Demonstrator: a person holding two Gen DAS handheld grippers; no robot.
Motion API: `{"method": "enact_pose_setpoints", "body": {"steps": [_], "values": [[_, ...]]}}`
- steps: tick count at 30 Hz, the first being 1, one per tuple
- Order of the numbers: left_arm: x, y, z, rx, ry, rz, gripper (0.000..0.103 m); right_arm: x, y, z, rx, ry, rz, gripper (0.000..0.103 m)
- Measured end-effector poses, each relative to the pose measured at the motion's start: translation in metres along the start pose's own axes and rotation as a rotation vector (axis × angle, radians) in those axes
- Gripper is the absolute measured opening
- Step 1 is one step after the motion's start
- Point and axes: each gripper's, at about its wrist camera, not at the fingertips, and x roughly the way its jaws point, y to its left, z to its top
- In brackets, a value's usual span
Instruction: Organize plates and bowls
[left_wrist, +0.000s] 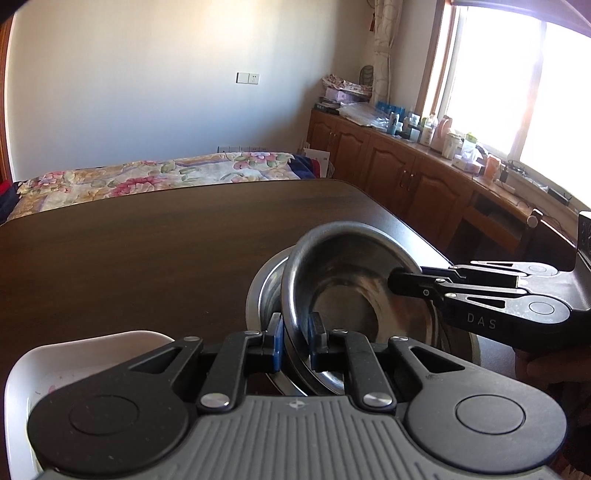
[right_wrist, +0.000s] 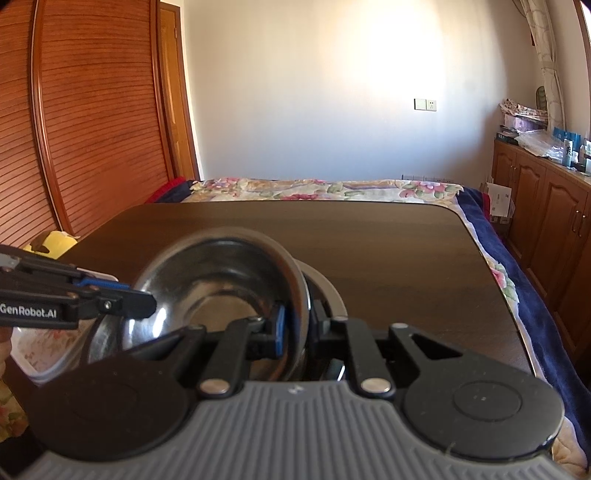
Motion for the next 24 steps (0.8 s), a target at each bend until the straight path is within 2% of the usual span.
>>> {"method": "enact_pose_setpoints", "body": {"steps": [12, 14, 16, 20, 24], "values": [[-0.017, -0.002, -0.002, 0.003, -0.074, 0.029, 0.016, -0.017, 0.004, -0.003, 0.003, -0.053, 0.0, 0.019], [-0.019, -0.004, -0.004, 0.006, -0.088, 0.041, 0.02, -0.018, 0.005, -0.004, 0.005, -0.07, -0.01, 0.019], [-0.02, -0.005, -0.007, 0.012, -0.103, 0.055, 0.036, -0.021, 0.006, -0.007, 0.004, -0.095, -0.023, 0.021], [-0.021, -0.008, -0.015, 0.022, -0.134, 0.092, 0.042, -0.025, 0.006, -0.013, 0.001, -0.144, -0.061, 0.025], [-0.021, -0.007, -0.023, 0.009, -0.159, 0.107, 0.055, -0.026, 0.007, -0.023, 0.018, -0.181, -0.079, 0.027]]}}
